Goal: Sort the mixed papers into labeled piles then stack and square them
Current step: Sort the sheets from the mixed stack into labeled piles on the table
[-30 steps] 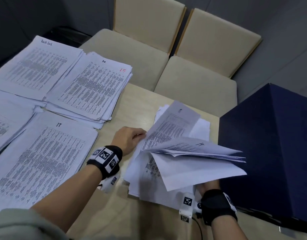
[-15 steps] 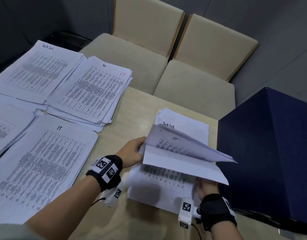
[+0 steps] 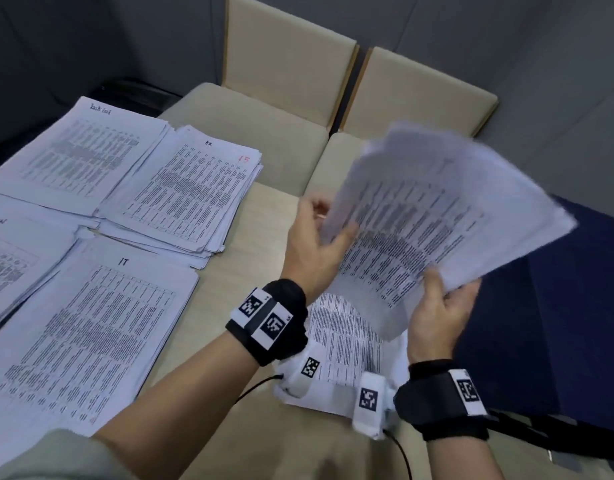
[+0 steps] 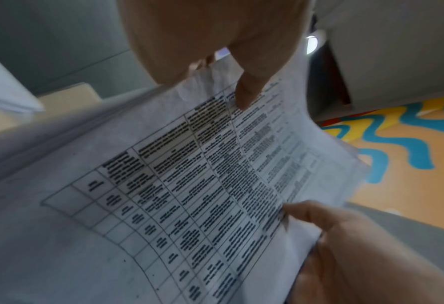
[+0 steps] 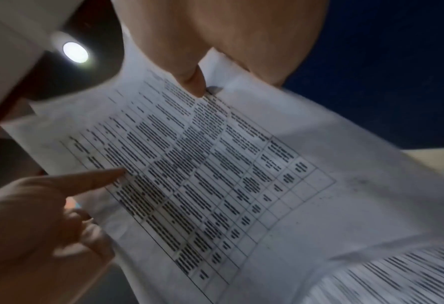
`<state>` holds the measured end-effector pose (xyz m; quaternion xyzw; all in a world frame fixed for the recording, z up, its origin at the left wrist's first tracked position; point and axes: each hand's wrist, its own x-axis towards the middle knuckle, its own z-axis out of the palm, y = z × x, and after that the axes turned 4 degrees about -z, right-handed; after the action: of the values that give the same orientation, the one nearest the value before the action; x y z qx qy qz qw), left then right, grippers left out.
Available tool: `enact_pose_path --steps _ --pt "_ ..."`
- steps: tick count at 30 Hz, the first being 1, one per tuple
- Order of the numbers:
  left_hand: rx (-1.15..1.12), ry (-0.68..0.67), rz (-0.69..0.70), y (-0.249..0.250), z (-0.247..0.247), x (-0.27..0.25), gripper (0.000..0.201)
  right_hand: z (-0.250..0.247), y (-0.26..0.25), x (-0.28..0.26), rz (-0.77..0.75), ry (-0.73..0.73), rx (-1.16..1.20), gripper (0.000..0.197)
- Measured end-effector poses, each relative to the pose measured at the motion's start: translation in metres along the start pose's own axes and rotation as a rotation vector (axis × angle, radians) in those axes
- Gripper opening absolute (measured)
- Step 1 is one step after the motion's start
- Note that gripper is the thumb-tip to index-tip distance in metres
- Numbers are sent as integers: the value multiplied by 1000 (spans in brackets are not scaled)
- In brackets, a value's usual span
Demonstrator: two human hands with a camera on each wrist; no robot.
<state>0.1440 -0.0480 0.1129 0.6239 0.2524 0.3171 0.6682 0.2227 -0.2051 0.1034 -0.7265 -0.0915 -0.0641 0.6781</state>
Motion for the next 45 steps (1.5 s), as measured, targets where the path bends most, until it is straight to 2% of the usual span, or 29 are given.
enact_pose_path --steps 2,3,5,7,8,9,11,12,16,22,24,28,30,32,35,38,40,42,45 --pt "68 -2 -152 -28 -3 -4 43 -6 24 -12 144 -98 -98 48" --pt "157 -40 -230 -46 -6 -6 40 -10 39 -18 216 -165 -169 45" --pt "366 -124 -315 -79 -13 -13 25 -19 62 -27 308 -282 -286 28" --pt "418 -144 -310 -99 -18 -22 18 -24 73 -28 359 -333 -360 4" --pt "400 -139 -286 -100 -19 -27 18 -22 72 -27 346 -334 -357 3" --pt "382 -126 -265 -99 -20 -30 20 -19 70 -26 321 -336 -333 5" --pt "330 -79 -253 -88 -21 -32 26 -7 61 -28 270 -326 -287 36" --pt "300 -51 -260 -81 -22 -32 28 0 53 -30 256 -325 -261 45" --pt "310 103 -231 -56 -46 -26 24 27 44 -40 247 -377 -141 39" --pt "351 332 -238 -26 -145 -35 27 40 67 -80 471 -558 -17 19" --pt "387 419 -235 -12 -188 -30 28 42 76 -96 498 -662 -87 15" --pt "404 545 -270 16 -274 -7 23 54 98 -133 451 -937 -321 8" --pt "327 623 -304 23 -319 8 23 65 109 -152 486 -1001 -410 10" --pt "357 676 -379 21 -360 13 28 75 117 -166 457 -1033 -520 8" --pt "443 578 -557 7 -404 -3 26 88 114 -181 359 -953 -637 7" --pt "566 430 -759 -20 -424 -50 23 103 98 -186 307 -909 -741 8" --pt "635 333 -824 -45 -429 -80 23 110 90 -188 278 -941 -801 7" --pt "805 238 -882 -67 -428 -99 17 114 87 -187 271 -959 -830 7" --pt "1125 247 -920 -78 -414 -109 18 111 92 -182 282 -977 -837 8"
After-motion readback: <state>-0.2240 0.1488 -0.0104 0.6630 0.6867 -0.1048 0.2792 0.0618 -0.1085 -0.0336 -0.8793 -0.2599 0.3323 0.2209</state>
